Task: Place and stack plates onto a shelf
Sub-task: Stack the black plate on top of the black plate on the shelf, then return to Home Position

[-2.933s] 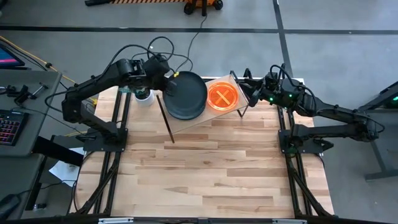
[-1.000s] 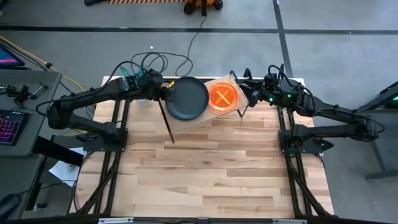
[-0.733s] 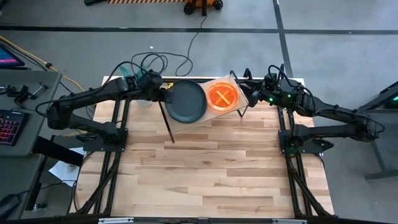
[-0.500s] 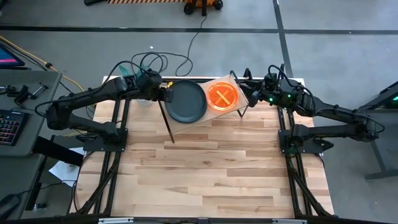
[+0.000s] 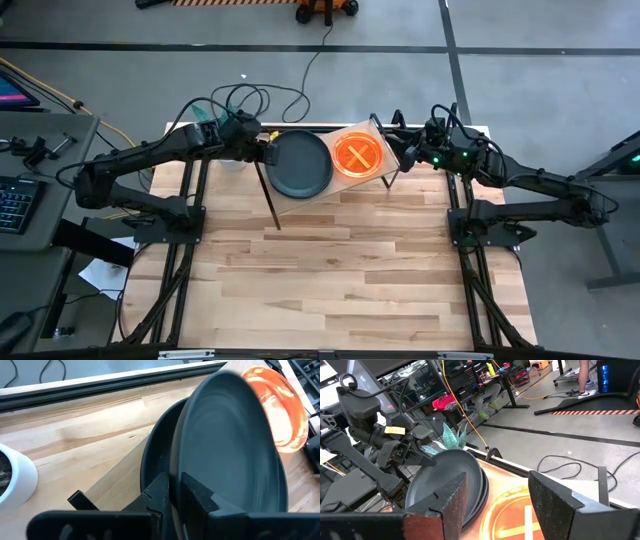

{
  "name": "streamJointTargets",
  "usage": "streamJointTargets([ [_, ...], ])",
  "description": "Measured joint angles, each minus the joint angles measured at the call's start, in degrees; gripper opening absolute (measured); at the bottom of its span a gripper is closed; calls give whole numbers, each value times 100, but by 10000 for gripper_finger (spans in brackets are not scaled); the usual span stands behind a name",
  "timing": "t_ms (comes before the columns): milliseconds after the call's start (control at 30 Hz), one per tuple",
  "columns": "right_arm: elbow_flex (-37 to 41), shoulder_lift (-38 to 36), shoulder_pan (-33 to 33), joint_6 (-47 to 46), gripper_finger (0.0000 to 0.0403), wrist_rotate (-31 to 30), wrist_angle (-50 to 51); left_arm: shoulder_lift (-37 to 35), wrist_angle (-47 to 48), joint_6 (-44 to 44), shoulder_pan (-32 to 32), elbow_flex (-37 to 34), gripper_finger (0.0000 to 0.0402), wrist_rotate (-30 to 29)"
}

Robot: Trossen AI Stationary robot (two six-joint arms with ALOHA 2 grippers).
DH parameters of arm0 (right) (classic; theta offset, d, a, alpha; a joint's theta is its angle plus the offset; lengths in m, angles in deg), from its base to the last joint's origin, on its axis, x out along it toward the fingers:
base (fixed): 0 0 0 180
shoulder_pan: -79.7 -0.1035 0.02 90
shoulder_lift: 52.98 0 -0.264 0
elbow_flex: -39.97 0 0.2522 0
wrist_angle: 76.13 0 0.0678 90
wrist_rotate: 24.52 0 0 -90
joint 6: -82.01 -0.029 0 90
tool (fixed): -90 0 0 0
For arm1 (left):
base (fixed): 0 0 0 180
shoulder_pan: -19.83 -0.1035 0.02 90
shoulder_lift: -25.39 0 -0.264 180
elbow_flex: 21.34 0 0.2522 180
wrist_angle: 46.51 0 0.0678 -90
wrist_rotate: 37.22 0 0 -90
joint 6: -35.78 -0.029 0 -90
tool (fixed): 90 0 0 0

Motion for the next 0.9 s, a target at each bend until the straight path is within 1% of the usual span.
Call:
streamJointTargets([
  [100,0,0,-1,0,193,1,0,0,-64,-4,0,0,46,-12],
  [533,0,0,0,-82,193,0,0,1,-105,-85,-77,0,122,-13],
  [700,-1,0,0,-142,193,2,0,1,-109,-166,-205,-2,138,44],
  [900,-1,0,0,-136,193,2,0,1,-108,-193,-425,-2,145,333],
])
